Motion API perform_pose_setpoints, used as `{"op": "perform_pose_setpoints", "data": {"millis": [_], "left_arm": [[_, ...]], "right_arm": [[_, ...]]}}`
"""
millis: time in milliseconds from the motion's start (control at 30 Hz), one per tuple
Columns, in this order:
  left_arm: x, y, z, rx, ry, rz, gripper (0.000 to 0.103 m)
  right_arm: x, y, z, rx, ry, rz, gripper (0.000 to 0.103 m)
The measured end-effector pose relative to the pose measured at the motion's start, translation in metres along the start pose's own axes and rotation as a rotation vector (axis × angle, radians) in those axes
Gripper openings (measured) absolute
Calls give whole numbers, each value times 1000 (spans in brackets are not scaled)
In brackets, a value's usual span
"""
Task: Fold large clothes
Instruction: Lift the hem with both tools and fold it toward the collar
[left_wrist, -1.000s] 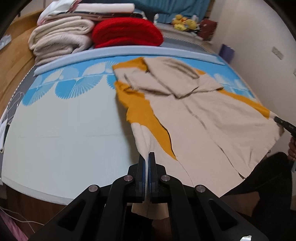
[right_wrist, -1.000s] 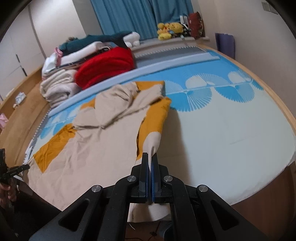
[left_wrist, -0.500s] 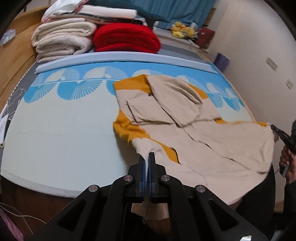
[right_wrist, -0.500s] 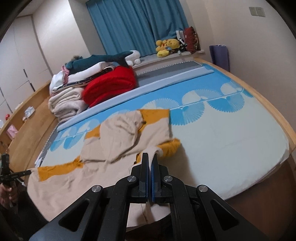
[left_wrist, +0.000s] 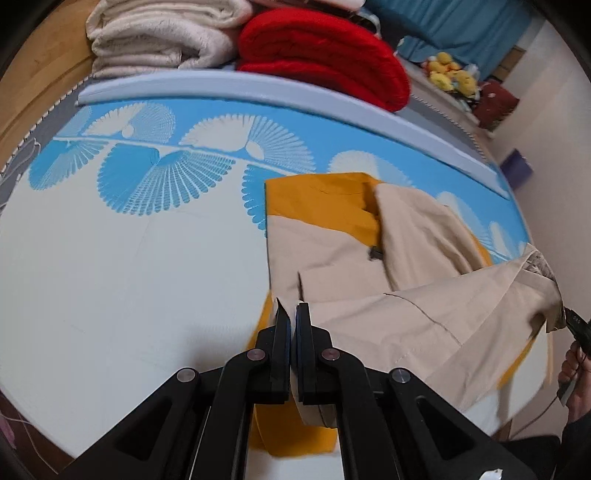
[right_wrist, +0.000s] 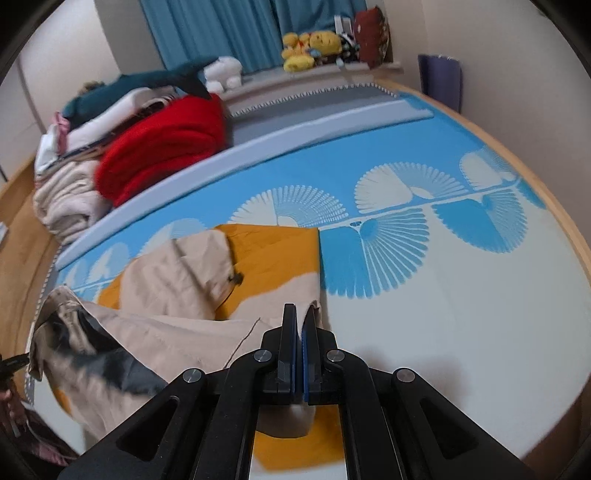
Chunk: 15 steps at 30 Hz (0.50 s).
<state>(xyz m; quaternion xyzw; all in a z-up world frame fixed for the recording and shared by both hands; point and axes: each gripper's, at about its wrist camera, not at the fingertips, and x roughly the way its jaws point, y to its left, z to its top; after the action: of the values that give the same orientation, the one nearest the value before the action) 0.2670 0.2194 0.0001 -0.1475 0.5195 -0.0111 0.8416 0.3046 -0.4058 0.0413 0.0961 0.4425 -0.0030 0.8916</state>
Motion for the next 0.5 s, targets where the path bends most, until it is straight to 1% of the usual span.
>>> {"op": "perform_pose_setpoints", "data": {"millis": [100, 133, 167, 233, 333, 367, 400, 433, 467, 500], "left_arm": [[39, 8, 5, -18, 72, 21, 1], [49, 10, 7, -29, 97, 23, 1], [56, 11, 10, -32, 112, 27, 1], [66, 10, 19, -26, 117, 36, 1], [74, 10, 26, -37, 139, 11, 4], [75, 11, 28, -30, 145, 6, 9], [73, 10, 30, -18, 145, 0, 10], [70, 11, 32, -16, 138, -10, 10], [66, 14, 35, -26, 128, -23, 13], [61, 17, 35, -49, 114, -42, 14]], "right_arm": [[46, -1, 3, -6, 36, -12, 2], [59, -4, 2, 0, 62, -10, 2], [73, -8, 3, 17, 94, -1, 2], [86, -14, 10, 47, 114, 22, 2], [104, -21, 18, 67, 151, 32, 2], [108, -22, 19, 70, 165, 34, 3], [112, -24, 20, 77, 180, 40, 3], [114, -27, 21, 86, 191, 47, 7], [114, -31, 23, 104, 199, 71, 12], [111, -33, 24, 123, 194, 87, 12]]}}
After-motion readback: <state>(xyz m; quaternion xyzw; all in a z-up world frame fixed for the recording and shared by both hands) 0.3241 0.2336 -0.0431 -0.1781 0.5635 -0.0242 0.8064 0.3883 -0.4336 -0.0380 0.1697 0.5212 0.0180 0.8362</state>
